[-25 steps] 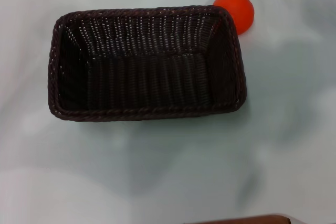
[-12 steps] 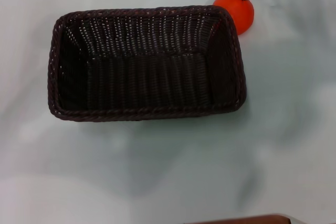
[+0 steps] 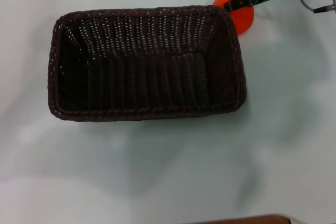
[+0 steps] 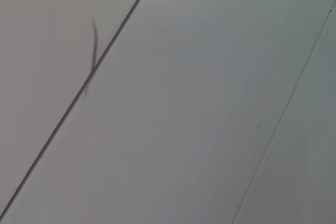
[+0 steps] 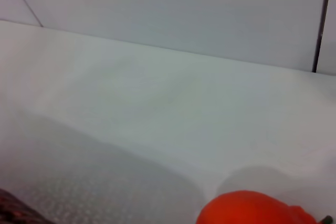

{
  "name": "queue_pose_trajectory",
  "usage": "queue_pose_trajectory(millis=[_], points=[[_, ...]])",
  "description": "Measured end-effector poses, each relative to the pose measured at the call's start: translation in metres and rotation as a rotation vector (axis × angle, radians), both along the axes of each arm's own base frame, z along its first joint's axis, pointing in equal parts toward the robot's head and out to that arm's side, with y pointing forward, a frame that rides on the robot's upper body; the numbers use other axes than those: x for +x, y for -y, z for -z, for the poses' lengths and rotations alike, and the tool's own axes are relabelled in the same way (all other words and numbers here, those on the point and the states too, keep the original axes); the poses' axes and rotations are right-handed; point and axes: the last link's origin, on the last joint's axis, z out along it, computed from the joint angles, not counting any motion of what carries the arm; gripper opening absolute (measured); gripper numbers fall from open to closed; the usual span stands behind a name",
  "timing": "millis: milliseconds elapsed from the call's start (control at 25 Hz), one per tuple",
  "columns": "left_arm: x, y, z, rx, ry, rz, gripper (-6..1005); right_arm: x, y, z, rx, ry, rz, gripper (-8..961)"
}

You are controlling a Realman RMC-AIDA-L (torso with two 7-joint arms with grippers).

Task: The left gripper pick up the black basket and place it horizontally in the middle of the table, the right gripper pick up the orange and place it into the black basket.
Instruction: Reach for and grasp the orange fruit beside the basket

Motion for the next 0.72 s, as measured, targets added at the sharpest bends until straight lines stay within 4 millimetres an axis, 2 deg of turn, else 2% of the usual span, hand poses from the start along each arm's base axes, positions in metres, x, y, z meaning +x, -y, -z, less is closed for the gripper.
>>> queue_pose_trajectory(millis=[160, 360, 720], points=[[-0.001, 0.001, 0.000, 0.000, 0.000, -0.002, 904, 0.001, -0.002, 0.010, 0.017, 0.010, -0.002, 826], [-0.001, 0.001, 0.000, 0.000, 0.001, -0.005, 904, -0.001, -0.003, 0.012, 0.024, 0.010, -0.009, 584], [0.001, -0.002, -0.001, -0.001, 0.004, 0.004, 903, -0.002, -0.002, 0.014, 0.010, 0.019, -0.053, 385]])
